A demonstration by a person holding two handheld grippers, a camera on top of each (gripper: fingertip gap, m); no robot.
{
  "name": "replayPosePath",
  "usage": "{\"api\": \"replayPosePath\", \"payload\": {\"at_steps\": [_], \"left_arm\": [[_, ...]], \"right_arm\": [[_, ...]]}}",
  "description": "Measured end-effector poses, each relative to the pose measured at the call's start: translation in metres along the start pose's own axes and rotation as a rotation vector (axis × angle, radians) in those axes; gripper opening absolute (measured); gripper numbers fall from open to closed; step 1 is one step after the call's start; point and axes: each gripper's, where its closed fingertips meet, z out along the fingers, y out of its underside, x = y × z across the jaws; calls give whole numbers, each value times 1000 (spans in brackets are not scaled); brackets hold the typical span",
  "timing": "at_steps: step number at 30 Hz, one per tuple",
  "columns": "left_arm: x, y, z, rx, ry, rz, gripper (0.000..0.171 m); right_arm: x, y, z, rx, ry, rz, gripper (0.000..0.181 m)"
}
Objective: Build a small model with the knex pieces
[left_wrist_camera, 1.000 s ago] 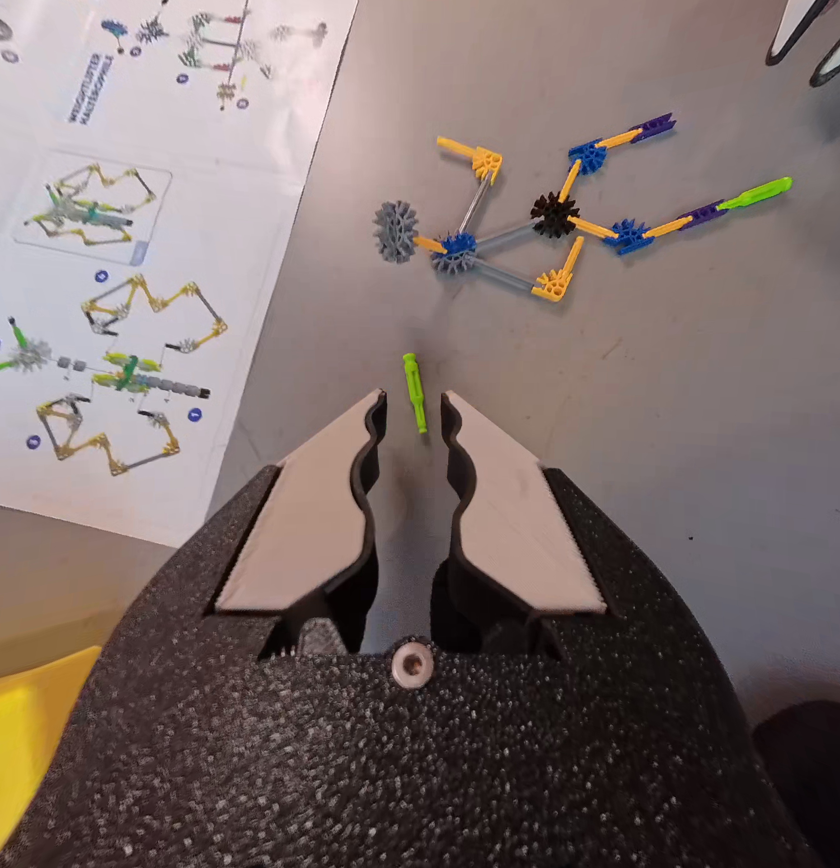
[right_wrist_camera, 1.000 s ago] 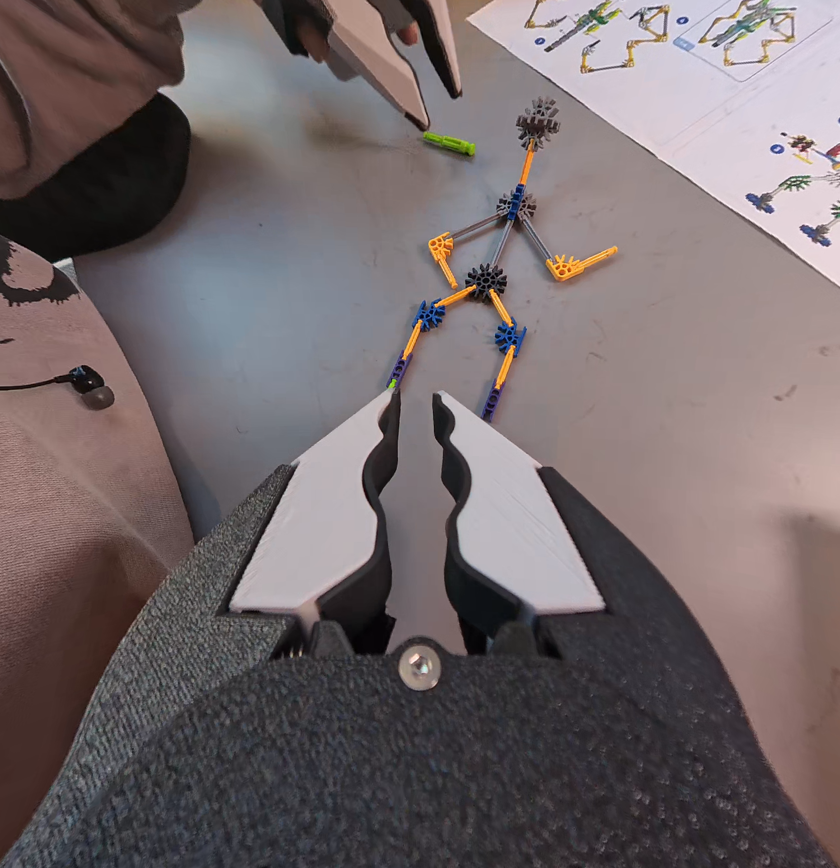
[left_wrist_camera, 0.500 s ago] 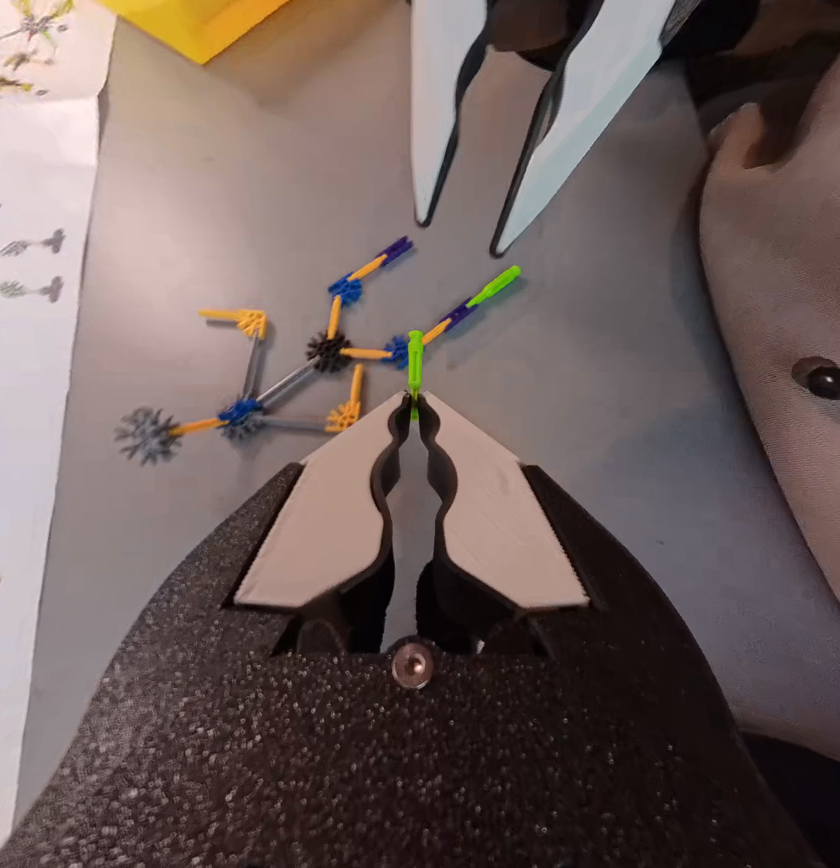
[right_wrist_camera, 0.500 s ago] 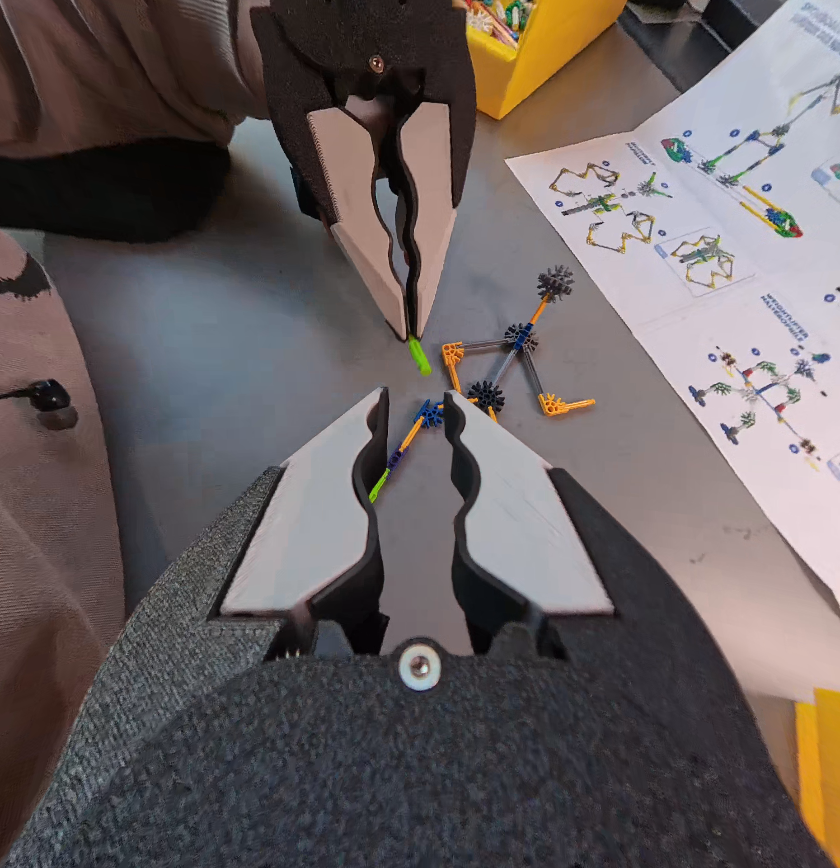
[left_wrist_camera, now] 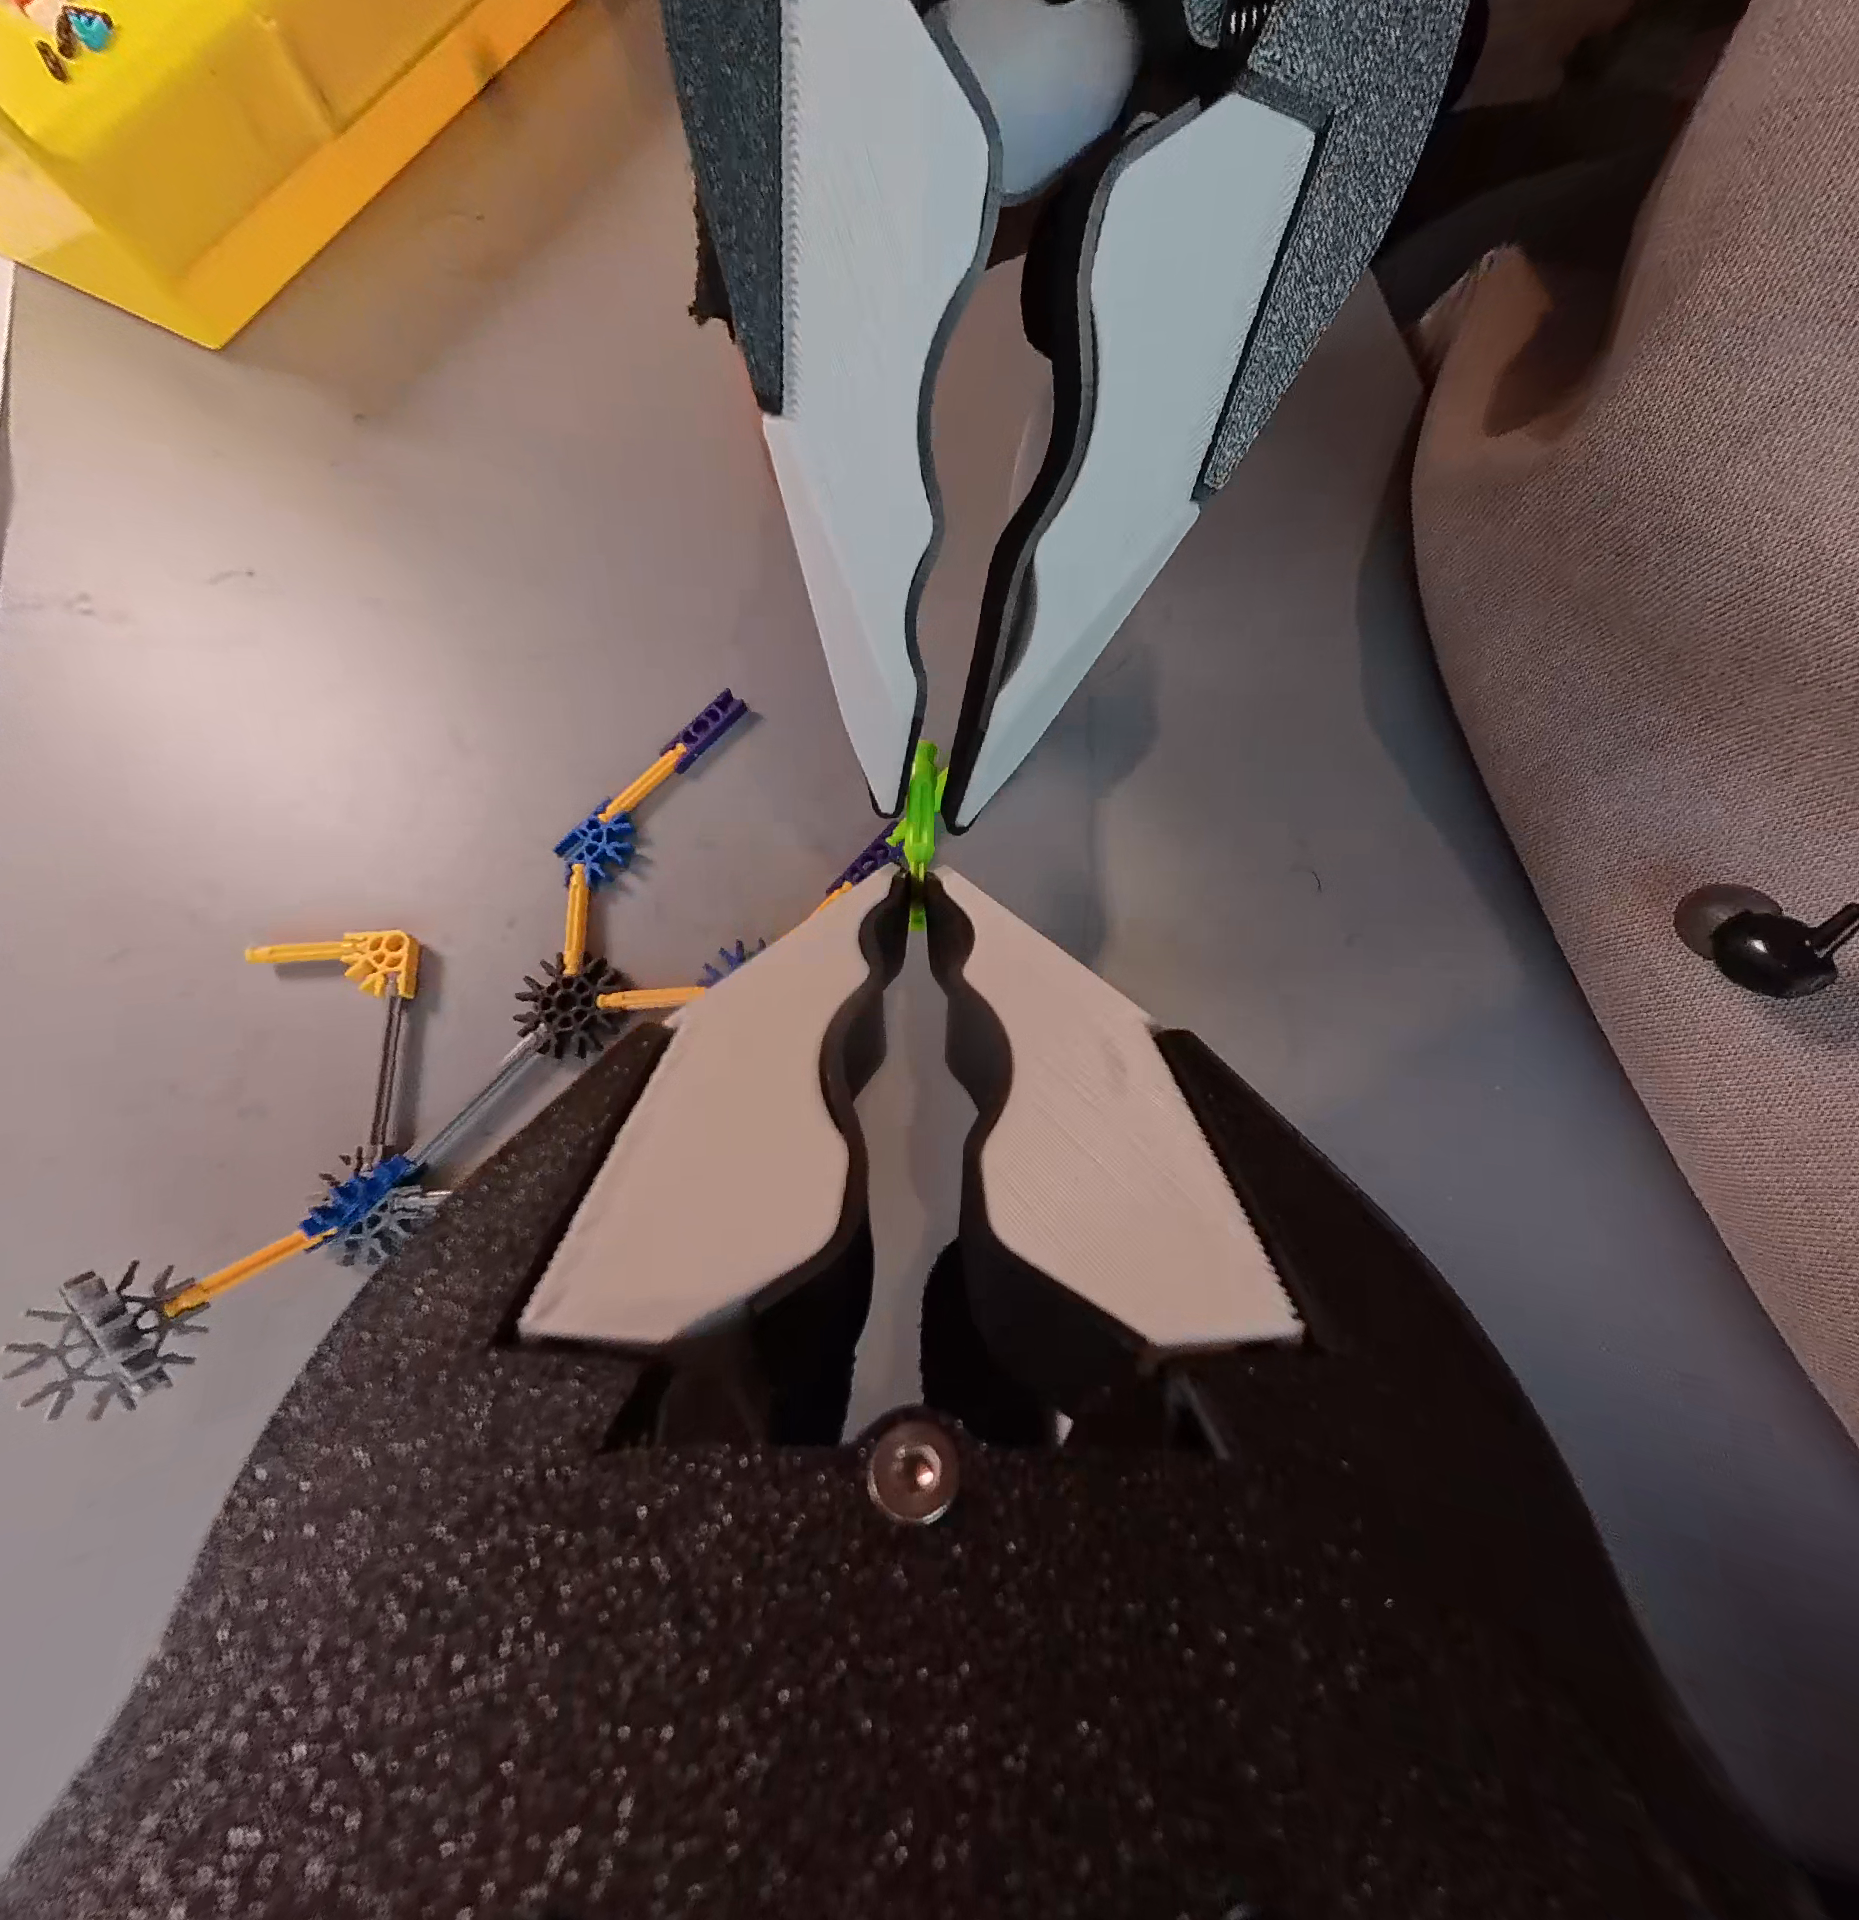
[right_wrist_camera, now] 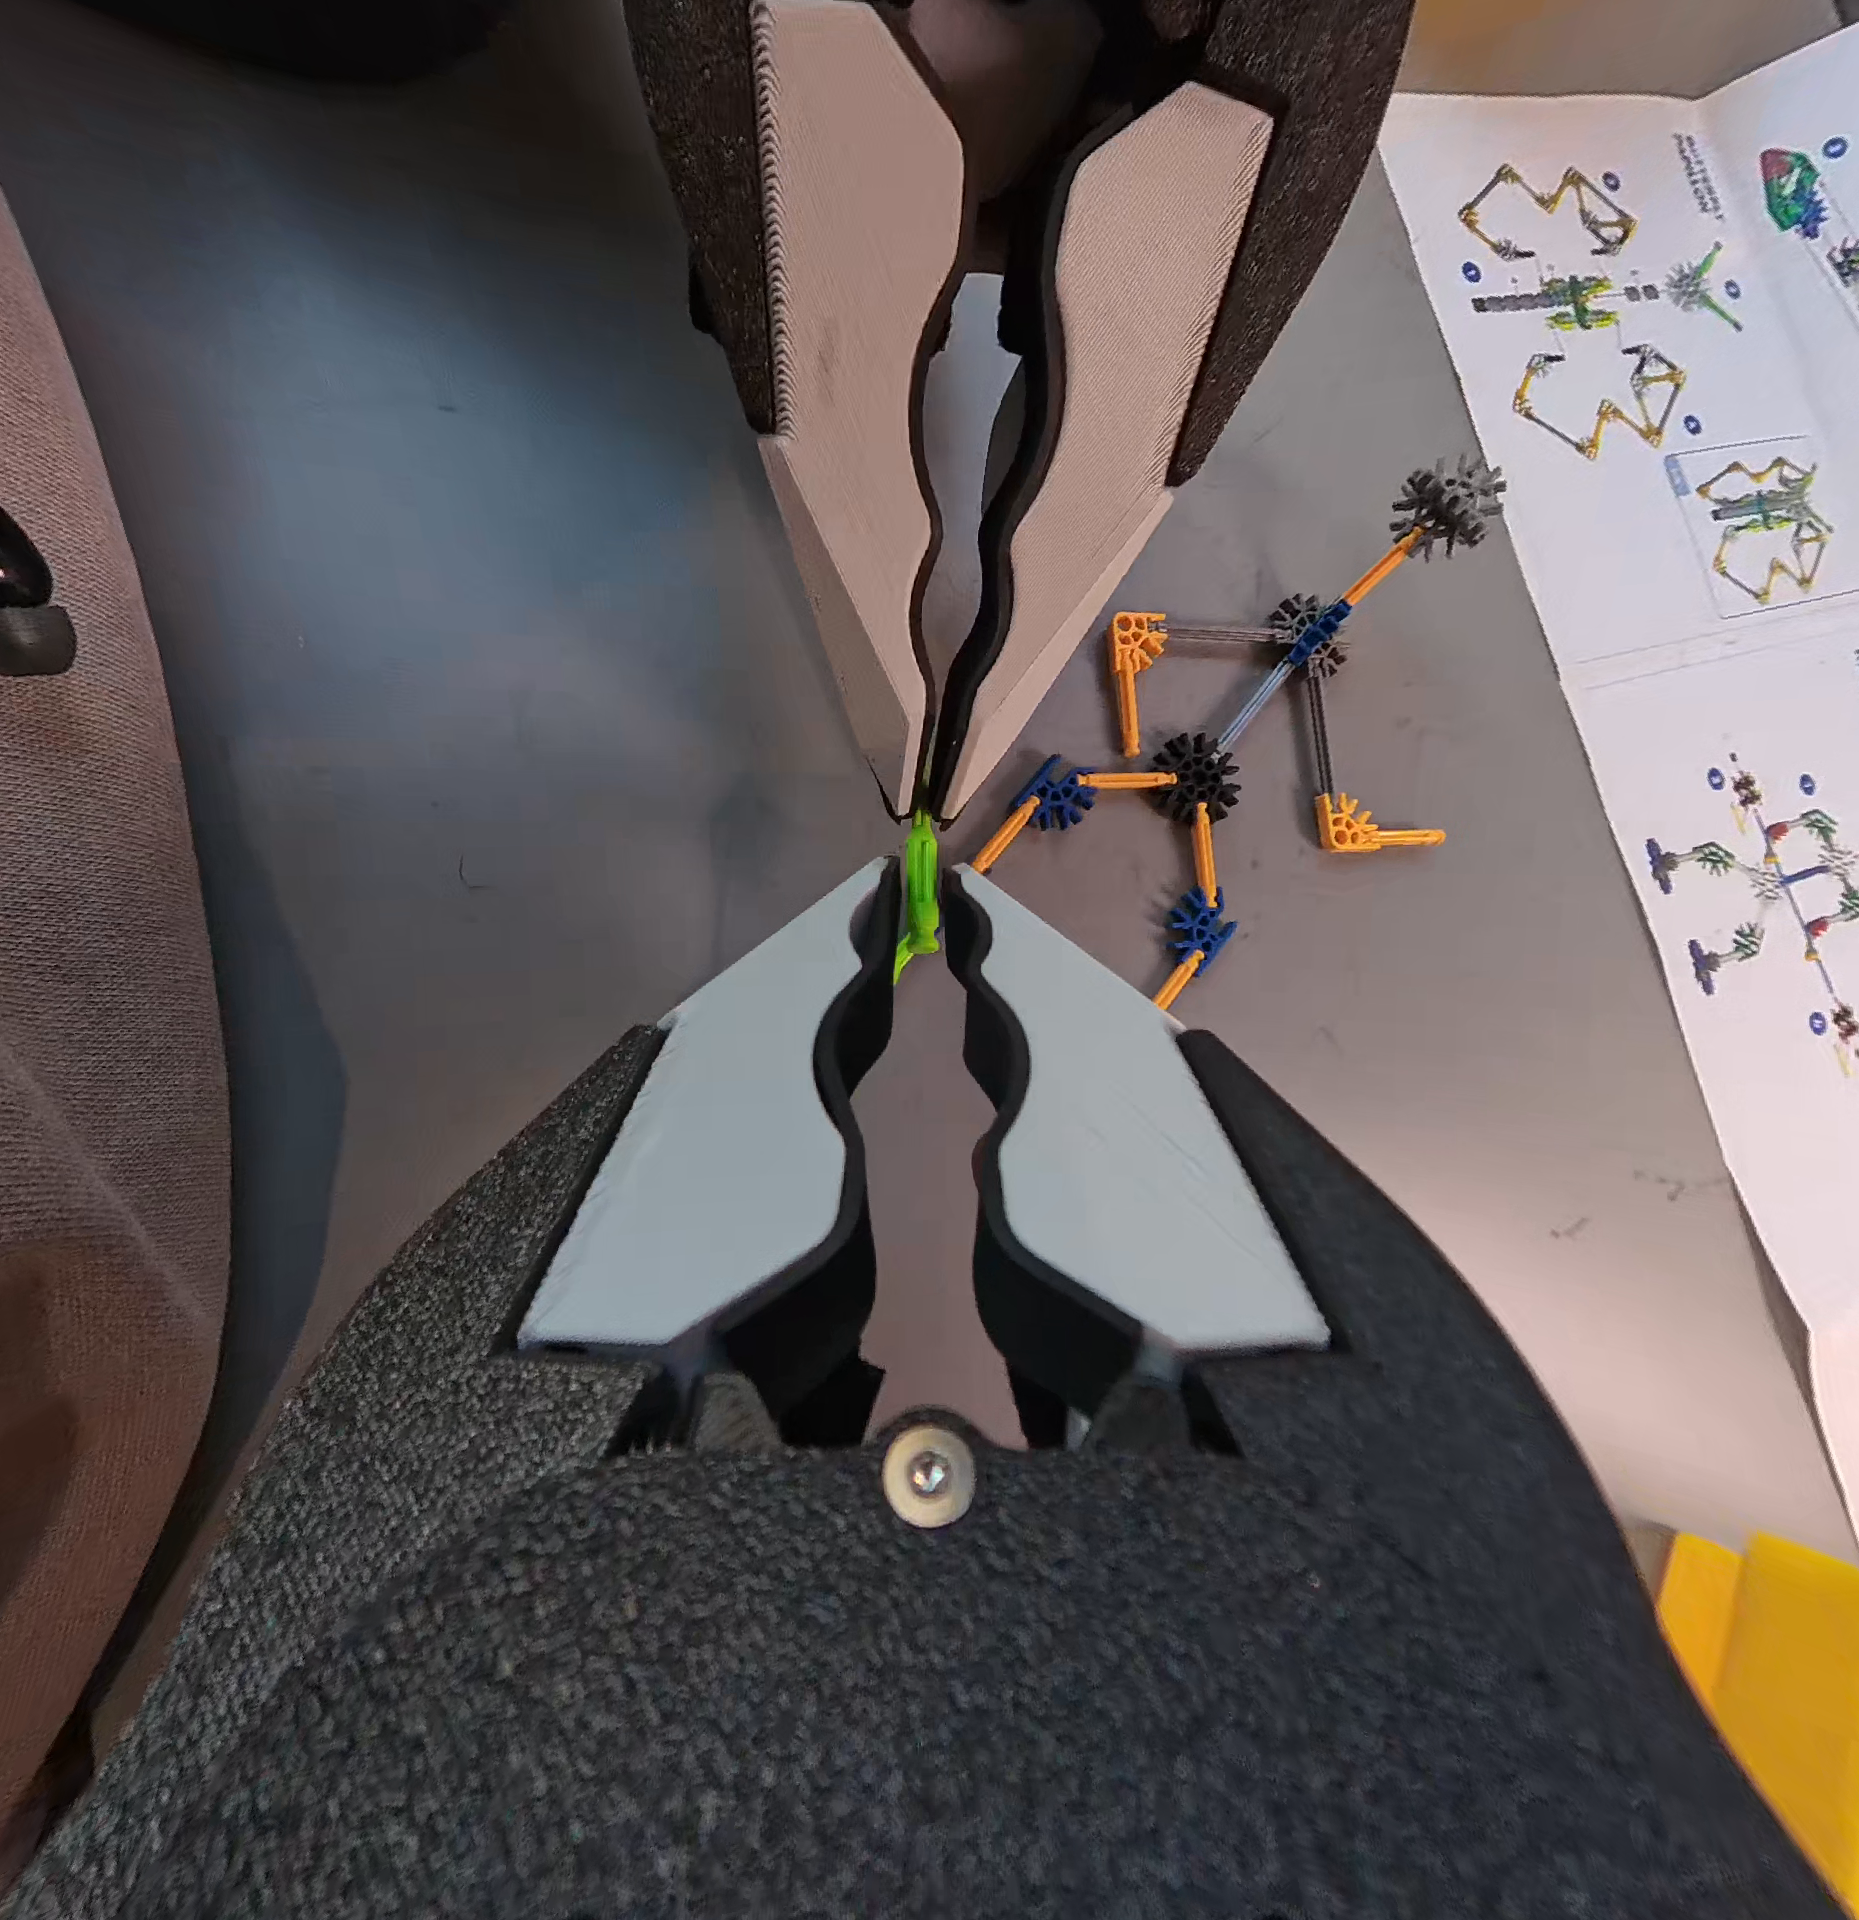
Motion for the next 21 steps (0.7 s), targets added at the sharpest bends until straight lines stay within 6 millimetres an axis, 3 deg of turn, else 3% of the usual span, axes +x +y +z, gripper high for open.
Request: {"api": "replayPosePath", "payload": {"at_steps": [9, 14, 17, 21], "left_arm": [[-8, -5, -1, 39, -50, -23, 4], [-23, 5, -1, 14, -128, -52, 11], [-23, 10, 4, -5, -123, -46, 15], [-22, 12, 10, -16, -112, -38, 16]], "right_arm": [[7, 4, -2, -3, 8, 90, 4], [36, 41, -23, -69, 89, 362, 4], [36, 55, -31, -72, 95, 484, 4], [33, 61, -26, -91, 108, 519, 4]]}}
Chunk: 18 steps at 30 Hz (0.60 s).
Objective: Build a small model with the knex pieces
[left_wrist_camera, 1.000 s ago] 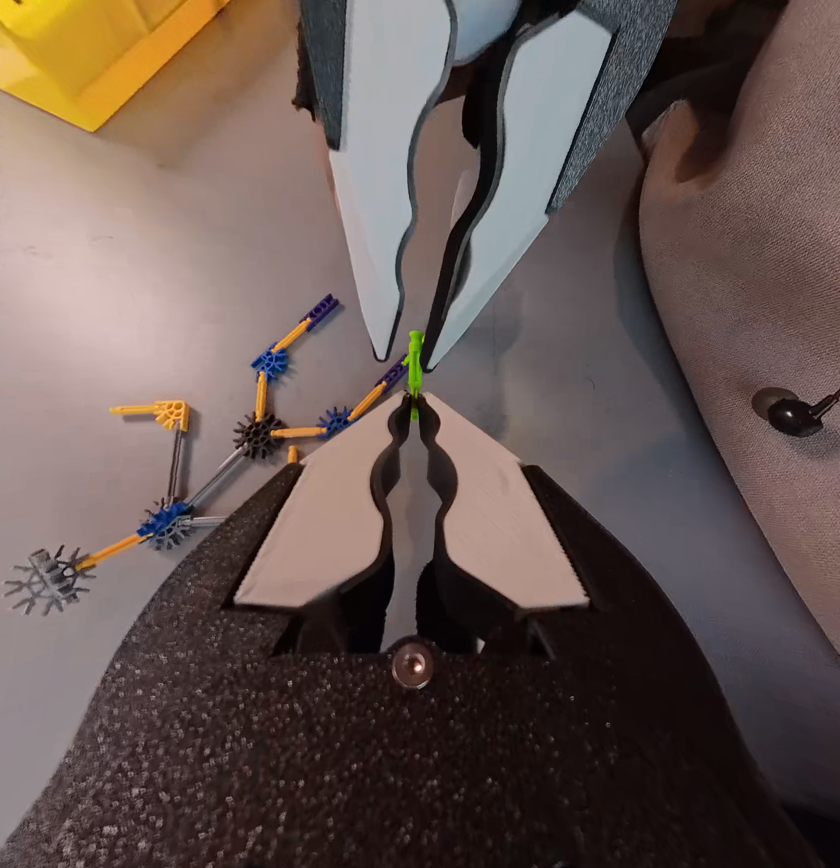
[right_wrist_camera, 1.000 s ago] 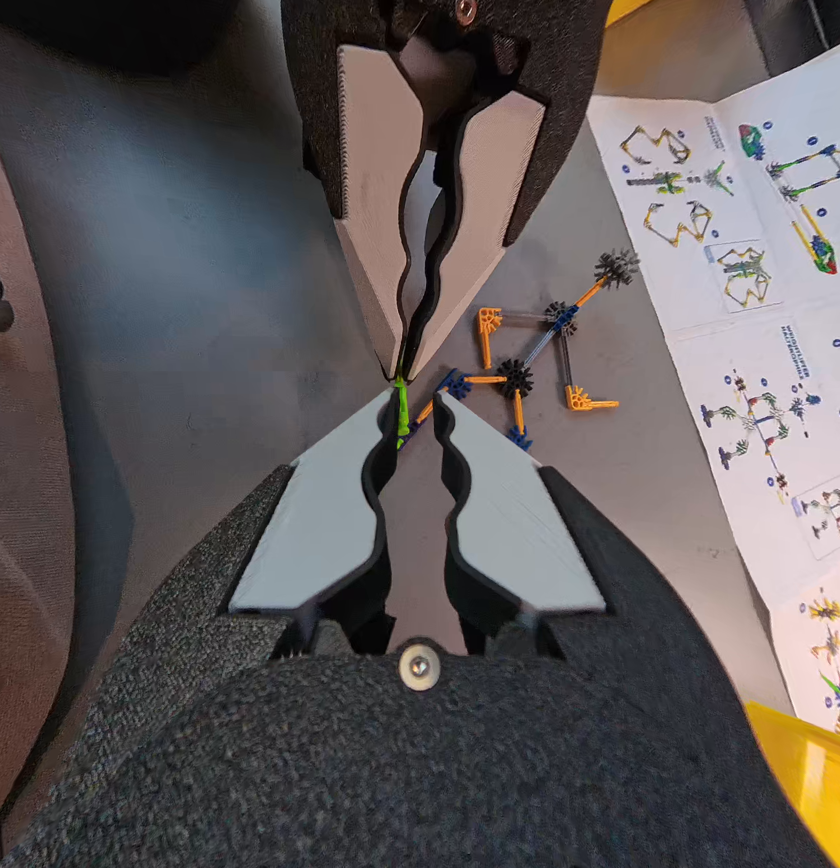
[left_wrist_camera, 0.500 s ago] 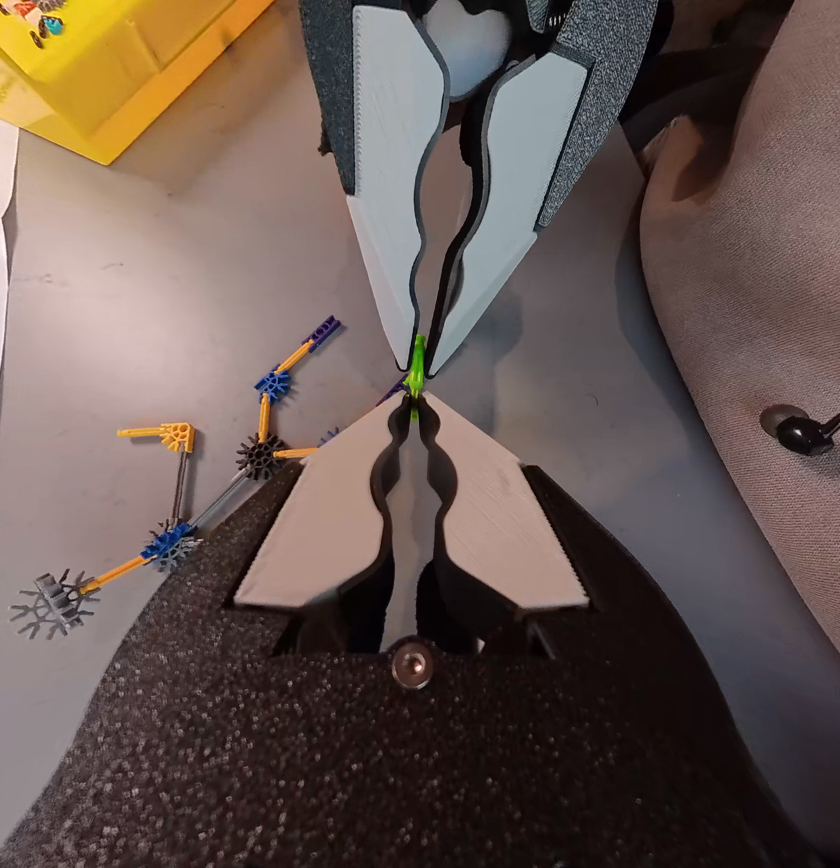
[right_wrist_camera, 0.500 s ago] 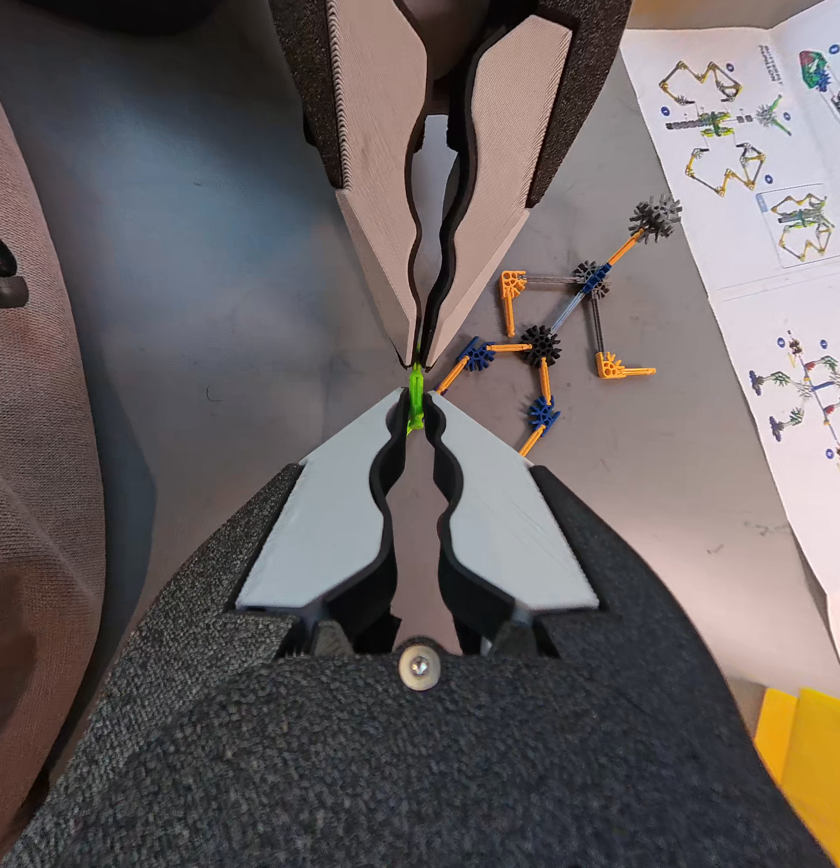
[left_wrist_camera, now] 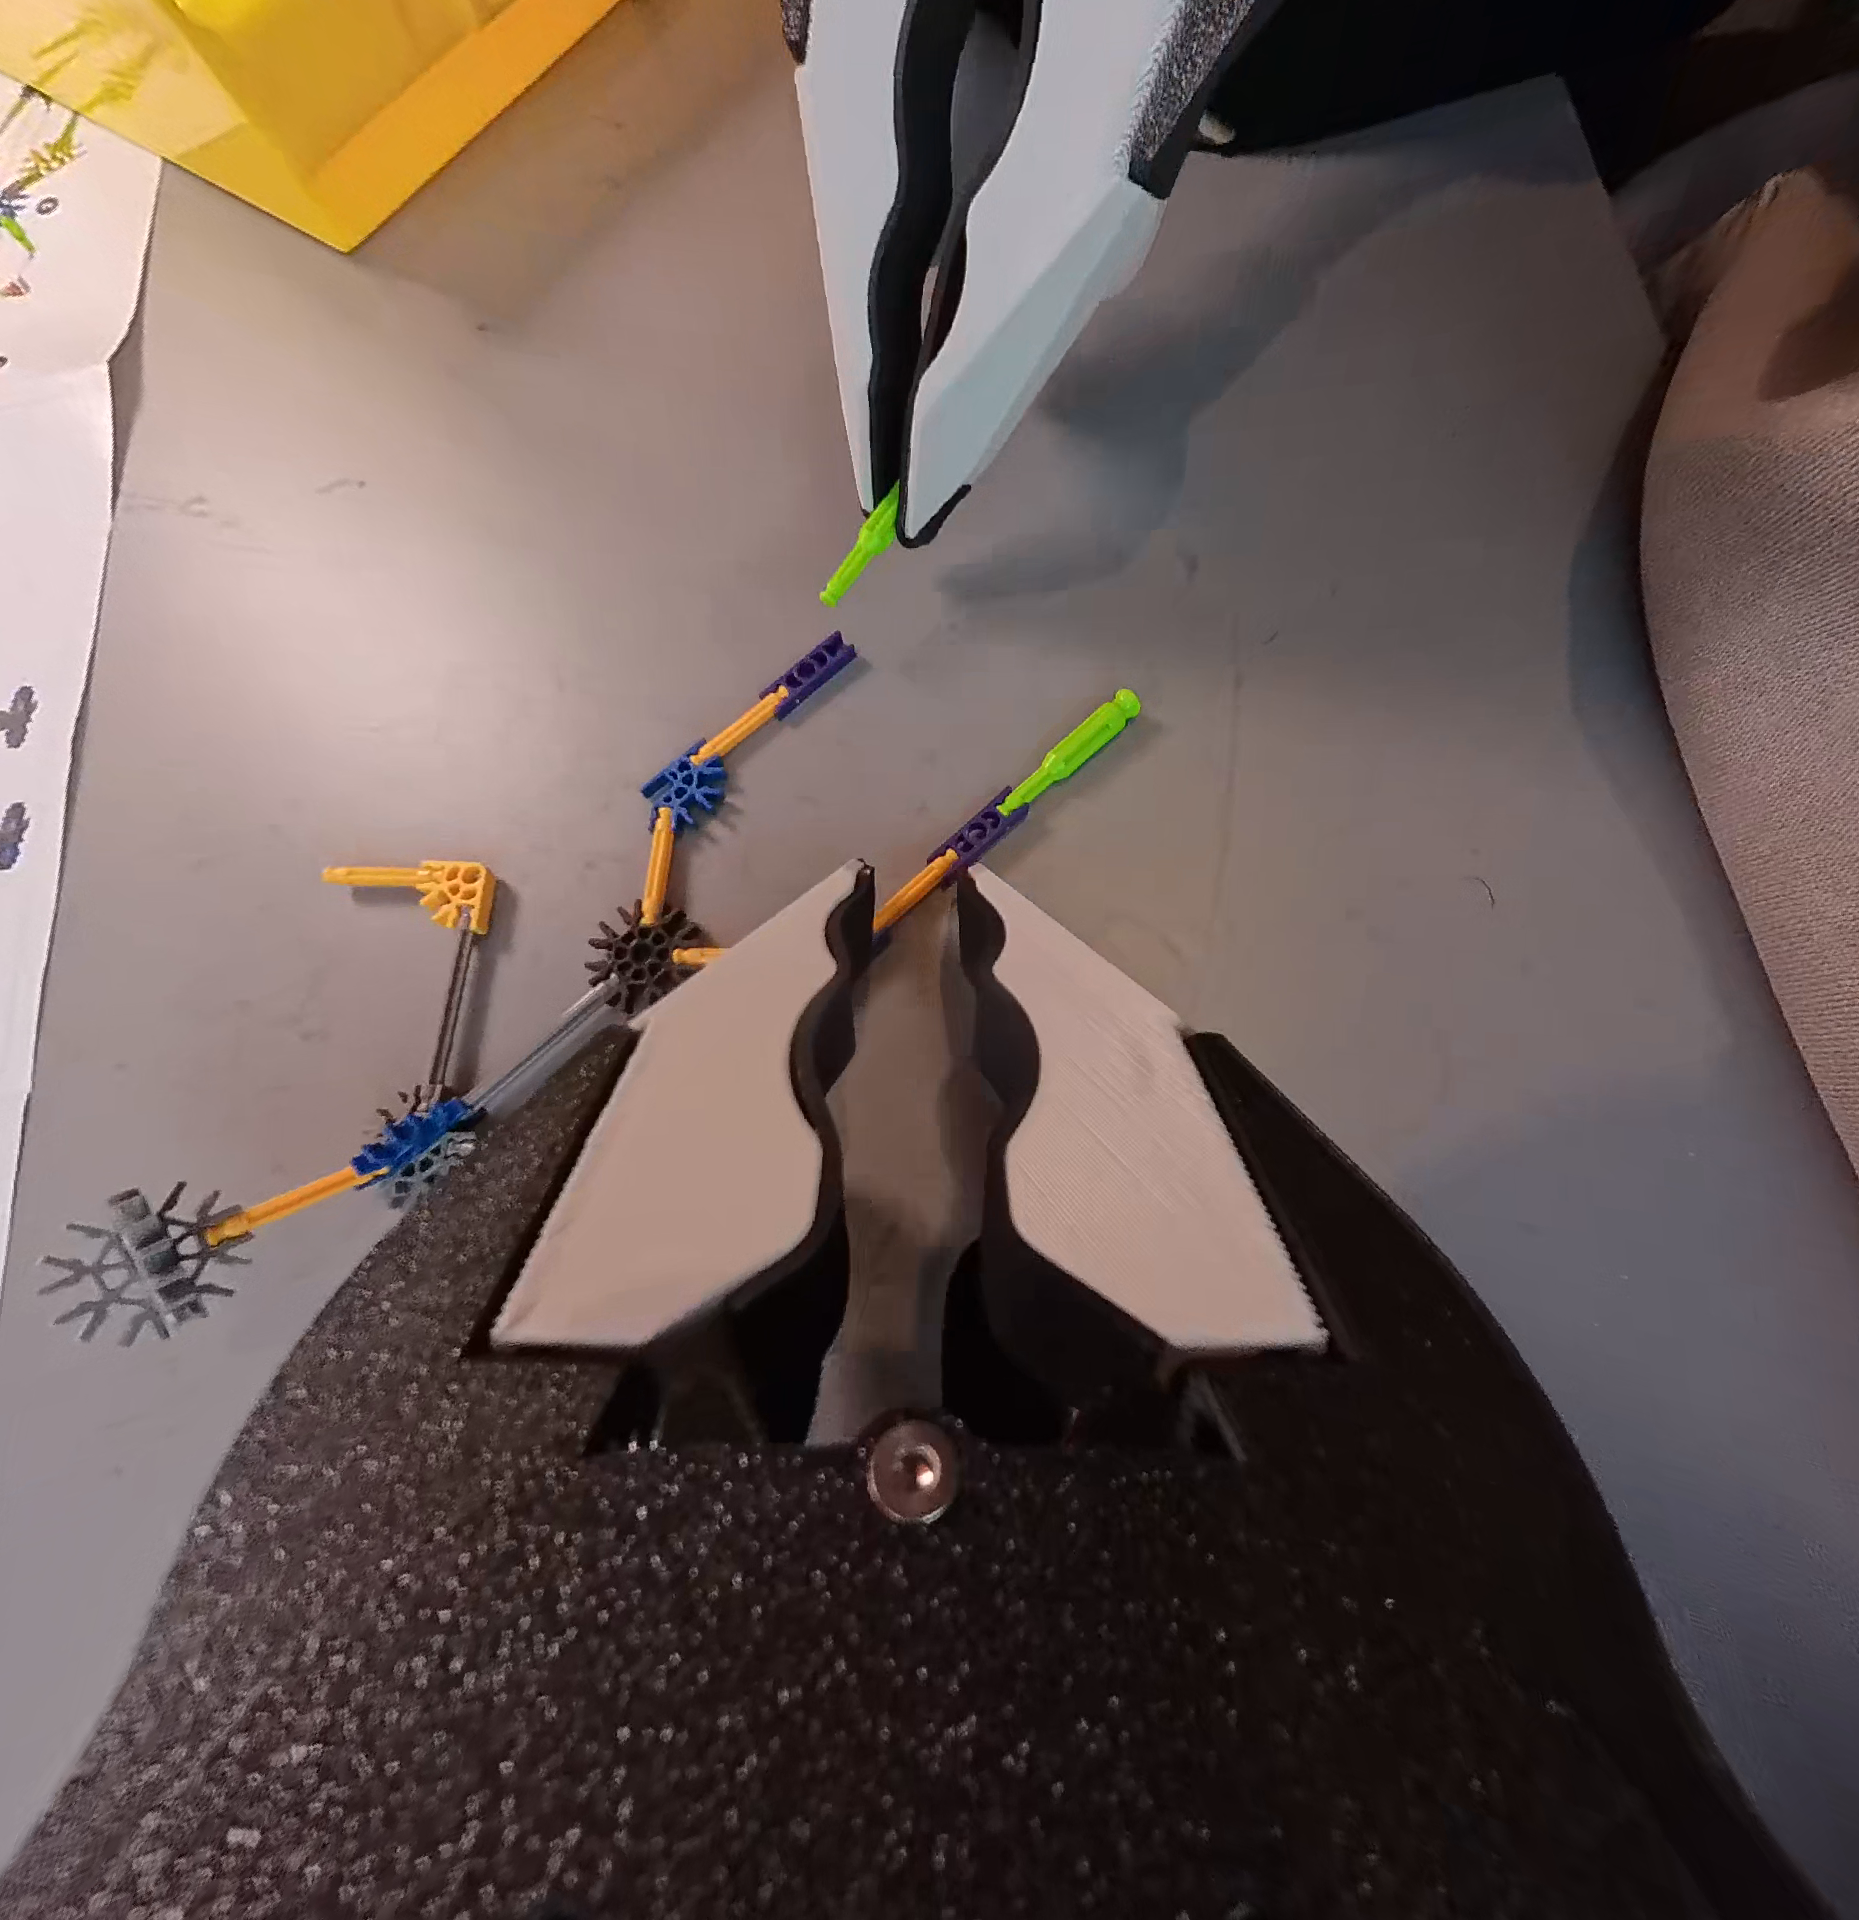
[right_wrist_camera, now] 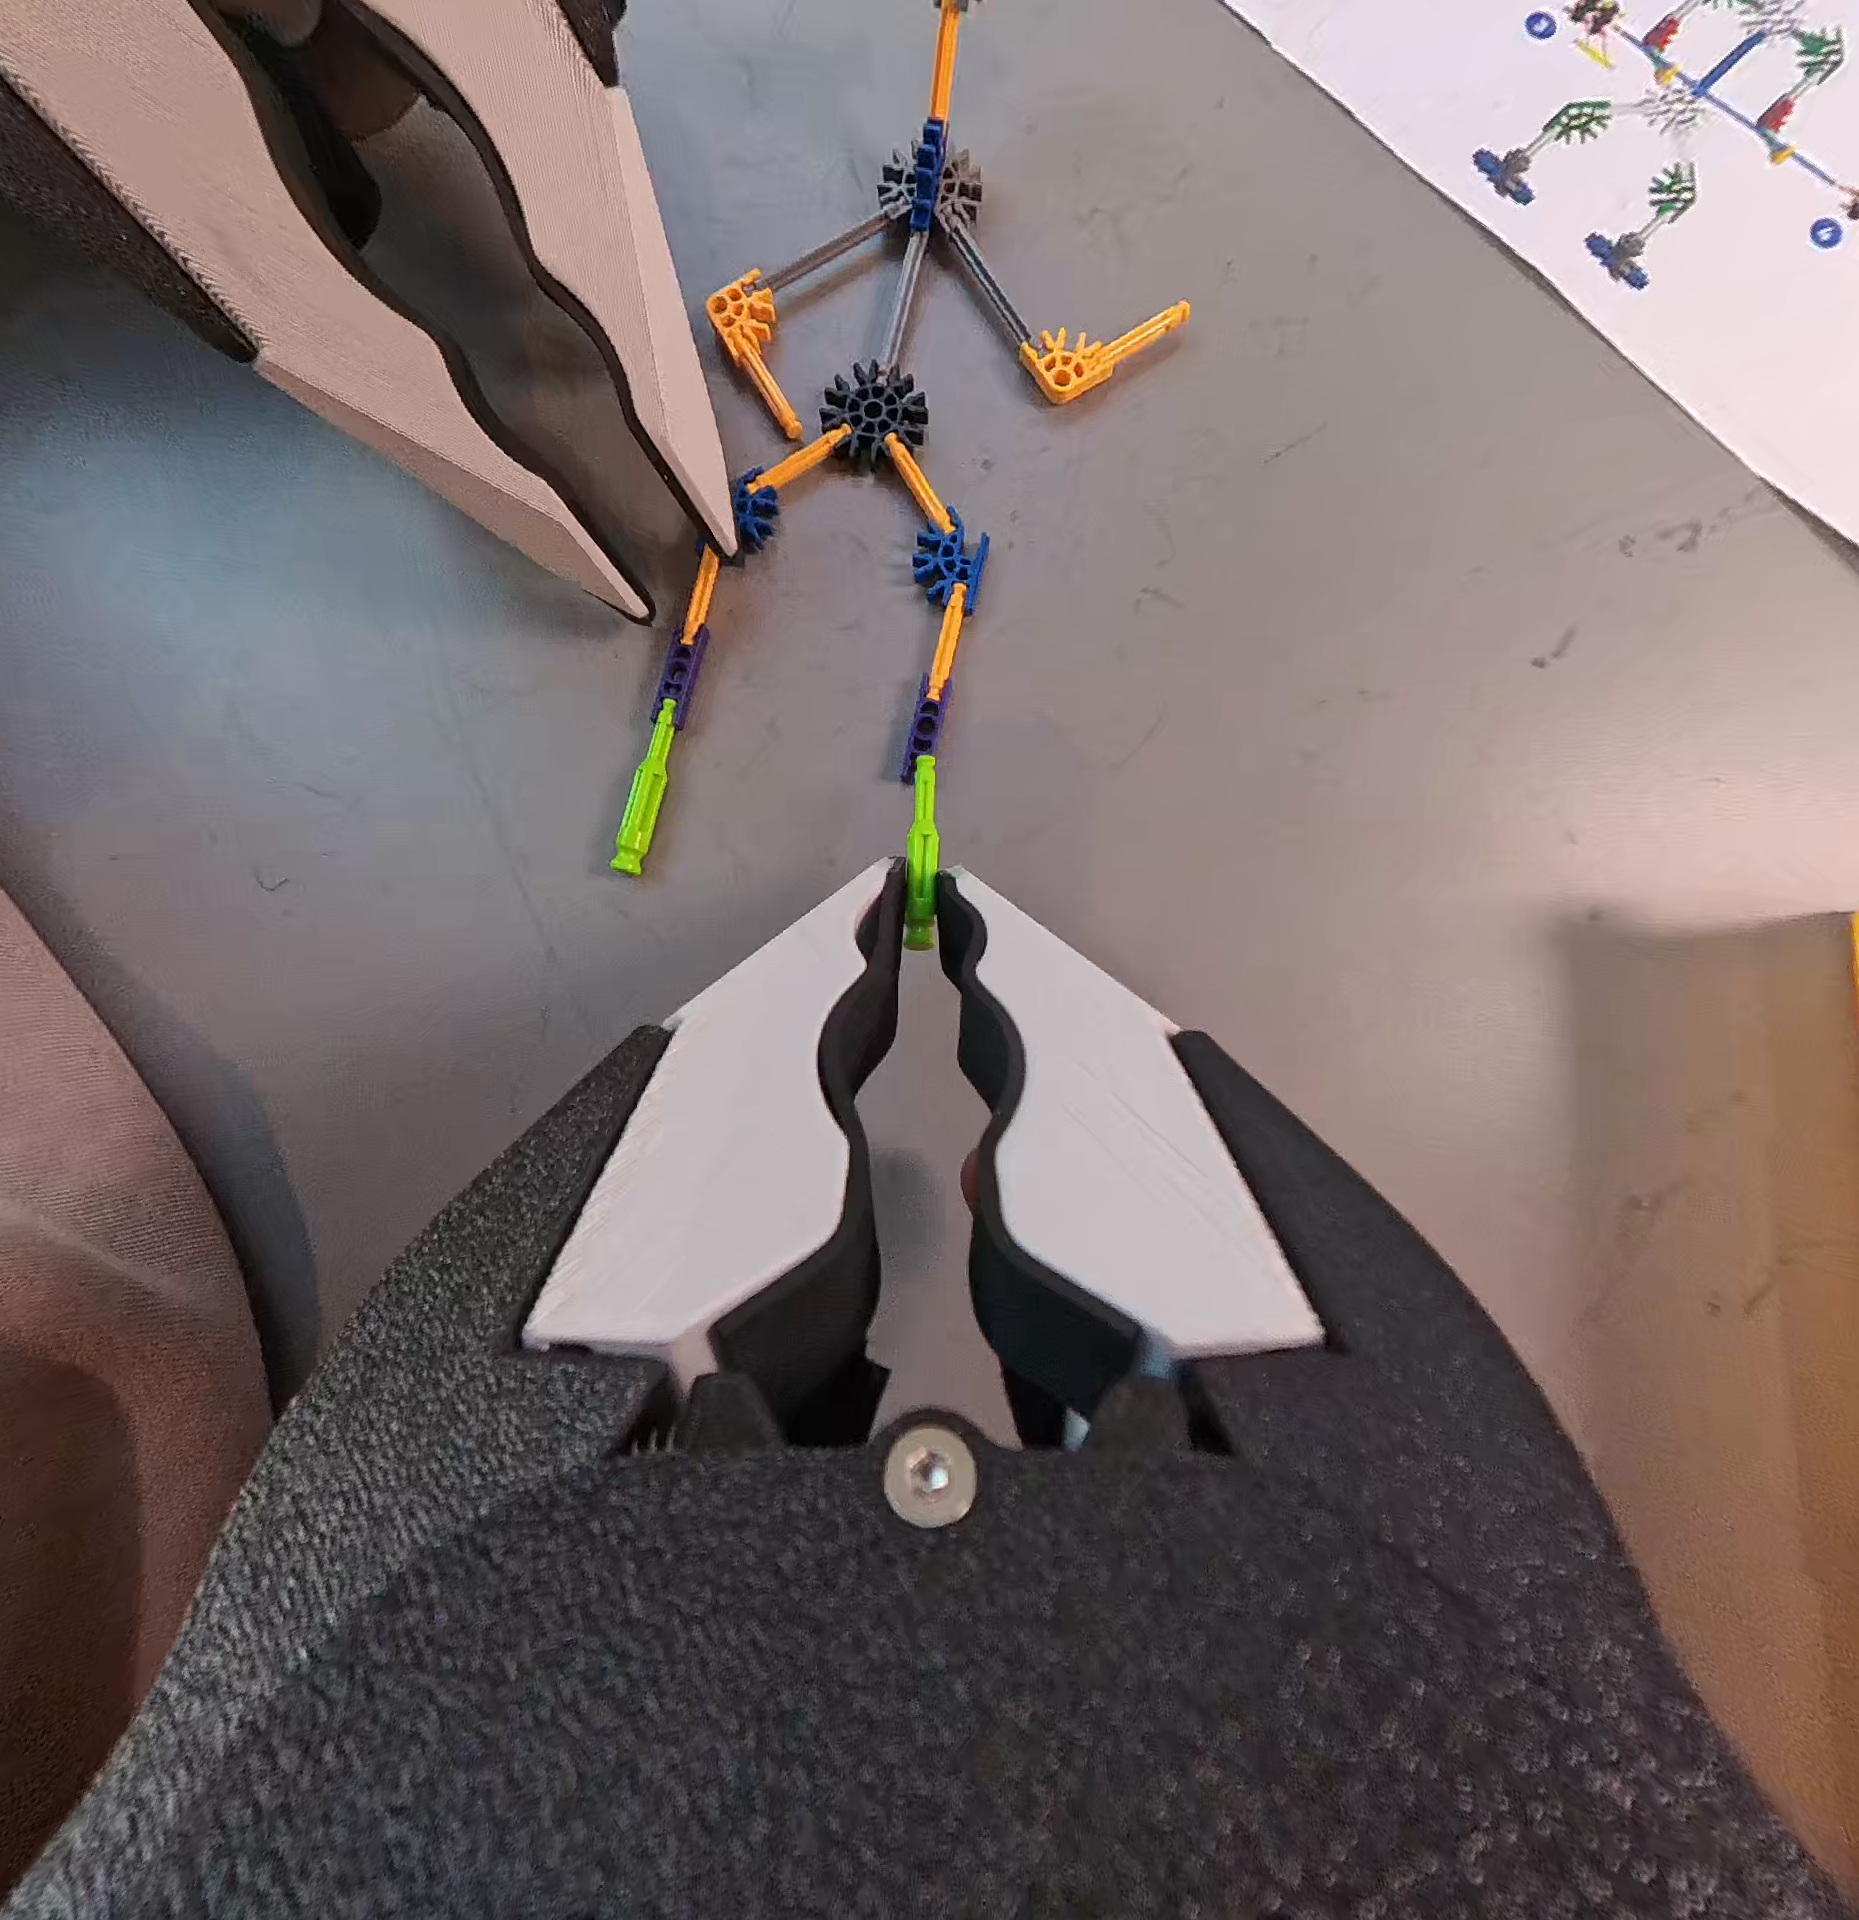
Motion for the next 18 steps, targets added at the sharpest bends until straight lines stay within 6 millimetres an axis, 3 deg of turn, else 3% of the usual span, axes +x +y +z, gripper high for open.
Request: {"api": "replayPosePath", "payload": {"at_steps": [7, 18], "left_arm": [[5, 4, 5, -9, 12, 2, 12], [5, 4, 5, -1, 20, -11, 12]], "right_arm": [[-3, 3, 13, -63, -11, 11, 4], [-4, 5, 12, -116, -10, 57, 4]]}}
